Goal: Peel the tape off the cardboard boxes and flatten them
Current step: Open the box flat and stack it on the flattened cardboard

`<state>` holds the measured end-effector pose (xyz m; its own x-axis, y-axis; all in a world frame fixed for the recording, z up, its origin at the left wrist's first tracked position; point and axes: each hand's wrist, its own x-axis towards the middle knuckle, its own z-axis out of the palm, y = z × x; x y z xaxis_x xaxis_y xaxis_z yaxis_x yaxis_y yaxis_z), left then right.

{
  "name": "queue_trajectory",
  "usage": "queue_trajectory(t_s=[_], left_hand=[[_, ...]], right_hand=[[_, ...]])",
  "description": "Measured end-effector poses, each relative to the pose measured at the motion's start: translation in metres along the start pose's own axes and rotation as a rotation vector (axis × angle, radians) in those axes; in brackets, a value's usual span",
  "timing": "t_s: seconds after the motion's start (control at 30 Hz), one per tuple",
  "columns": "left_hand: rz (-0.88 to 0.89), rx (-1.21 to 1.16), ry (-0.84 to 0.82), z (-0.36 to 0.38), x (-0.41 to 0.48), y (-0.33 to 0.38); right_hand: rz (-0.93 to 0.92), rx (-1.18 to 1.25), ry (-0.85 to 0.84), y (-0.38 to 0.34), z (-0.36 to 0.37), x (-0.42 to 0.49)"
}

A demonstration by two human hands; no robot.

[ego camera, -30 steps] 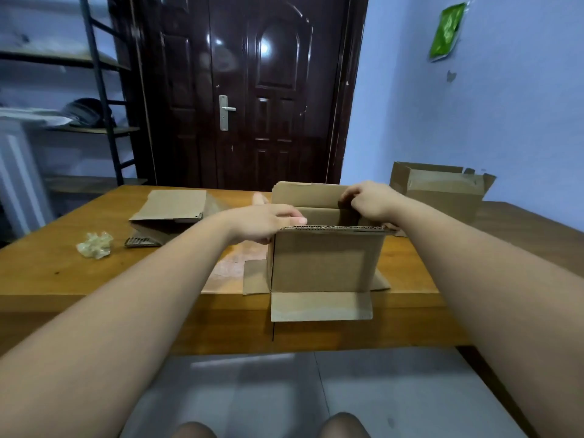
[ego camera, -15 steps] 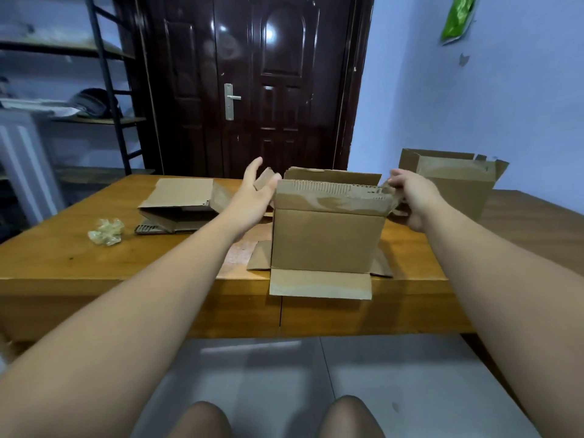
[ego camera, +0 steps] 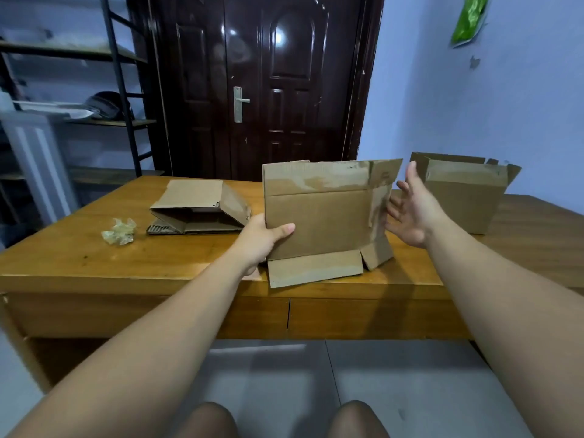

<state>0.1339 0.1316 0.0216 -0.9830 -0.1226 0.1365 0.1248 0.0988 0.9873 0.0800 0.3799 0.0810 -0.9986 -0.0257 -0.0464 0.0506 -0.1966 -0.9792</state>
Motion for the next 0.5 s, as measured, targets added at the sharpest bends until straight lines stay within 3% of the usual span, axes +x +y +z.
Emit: queue_trajectory(t_s=[0.13, 0.23, 0.37, 0.5], left_hand=[[0.021, -0.248, 0.041, -0.01, 0.002, 0.013], [0.031, -0.29, 0.065, -0.021, 0.001, 0.024], [0.03, -0.172, 0.19, -0.041, -0.002, 0.034], [0.112, -0.041, 0.421, -0.062, 0.01, 0.038]], right_hand=[[-0.063, -0.454, 0.029, 0.014, -0.002, -0.002], [-0.002, -0.567, 0.007, 0.021, -0.007, -0.002], [0.061, -0.411, -0.147, 0.02, 0.001, -0.001], [-0.057, -0.207, -0.117, 0.019, 0.025, 0.005]])
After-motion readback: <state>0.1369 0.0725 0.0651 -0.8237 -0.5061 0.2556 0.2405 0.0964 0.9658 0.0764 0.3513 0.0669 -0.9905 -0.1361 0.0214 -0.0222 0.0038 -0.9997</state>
